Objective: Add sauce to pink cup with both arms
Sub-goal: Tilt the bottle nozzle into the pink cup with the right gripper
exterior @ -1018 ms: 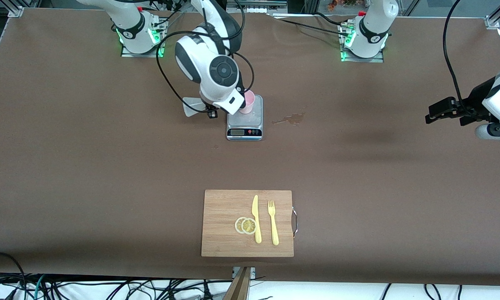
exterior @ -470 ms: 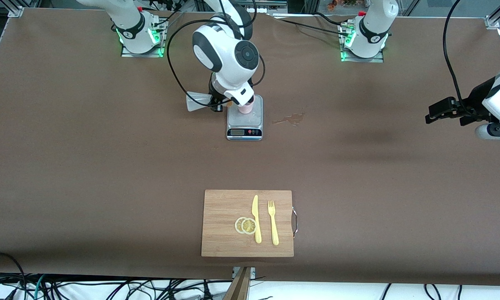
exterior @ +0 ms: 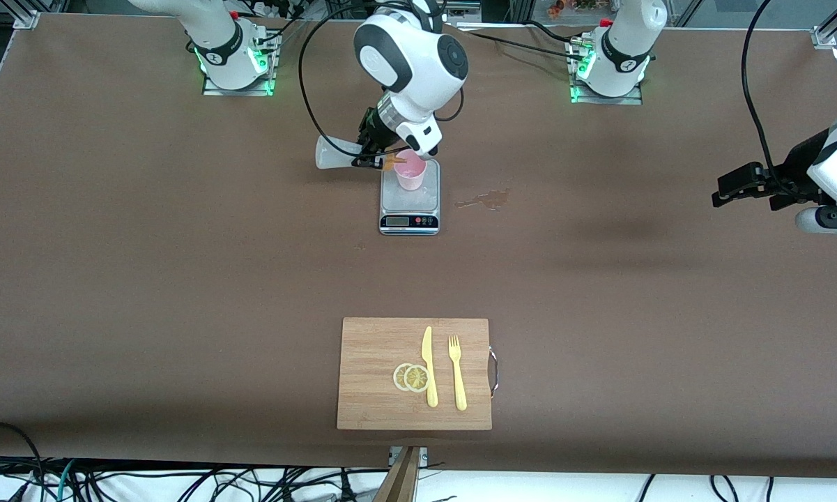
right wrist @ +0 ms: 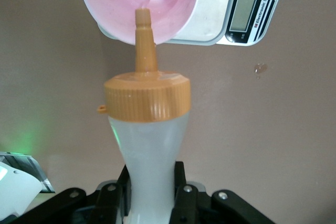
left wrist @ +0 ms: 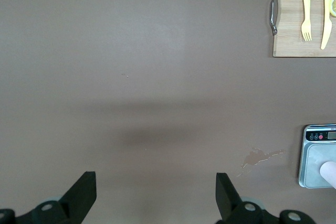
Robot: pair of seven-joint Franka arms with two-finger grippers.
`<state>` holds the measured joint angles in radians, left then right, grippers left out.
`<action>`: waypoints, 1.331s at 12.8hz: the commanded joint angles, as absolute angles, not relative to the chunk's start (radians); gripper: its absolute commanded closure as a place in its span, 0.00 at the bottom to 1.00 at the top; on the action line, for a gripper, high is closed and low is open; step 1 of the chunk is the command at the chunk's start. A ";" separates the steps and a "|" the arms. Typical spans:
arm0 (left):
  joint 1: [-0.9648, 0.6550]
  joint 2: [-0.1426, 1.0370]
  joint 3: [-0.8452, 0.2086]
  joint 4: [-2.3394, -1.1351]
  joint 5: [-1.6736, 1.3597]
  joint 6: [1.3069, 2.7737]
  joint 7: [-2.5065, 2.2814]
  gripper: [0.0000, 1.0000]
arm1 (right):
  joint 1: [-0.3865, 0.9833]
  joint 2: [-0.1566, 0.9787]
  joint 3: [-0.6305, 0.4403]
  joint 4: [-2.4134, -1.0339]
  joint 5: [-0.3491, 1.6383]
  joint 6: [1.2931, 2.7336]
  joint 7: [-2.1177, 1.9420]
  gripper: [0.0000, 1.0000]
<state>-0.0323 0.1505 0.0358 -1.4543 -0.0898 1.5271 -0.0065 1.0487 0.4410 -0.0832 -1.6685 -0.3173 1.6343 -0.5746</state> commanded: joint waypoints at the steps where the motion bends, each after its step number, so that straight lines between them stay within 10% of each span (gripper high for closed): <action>1: -0.028 0.156 0.034 -1.434 -0.080 1.511 0.020 0.00 | 1.058 0.434 -0.092 -1.672 -0.337 1.617 -0.552 0.71; 11: -0.028 0.156 0.034 -1.434 -0.080 1.511 0.018 0.00 | 1.016 0.390 -0.106 -1.695 -0.226 1.654 -0.566 0.70; 17: -0.028 0.156 0.034 -1.433 -0.081 1.511 0.020 0.00 | 0.946 0.180 -0.139 -2.038 -0.108 2.014 -0.629 0.70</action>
<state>-0.0323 0.1505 0.0358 -1.4543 -0.0898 1.5271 -0.0065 0.9552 0.2985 -0.1255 -1.8779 -0.1417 1.9123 -0.5908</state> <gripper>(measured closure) 0.000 0.670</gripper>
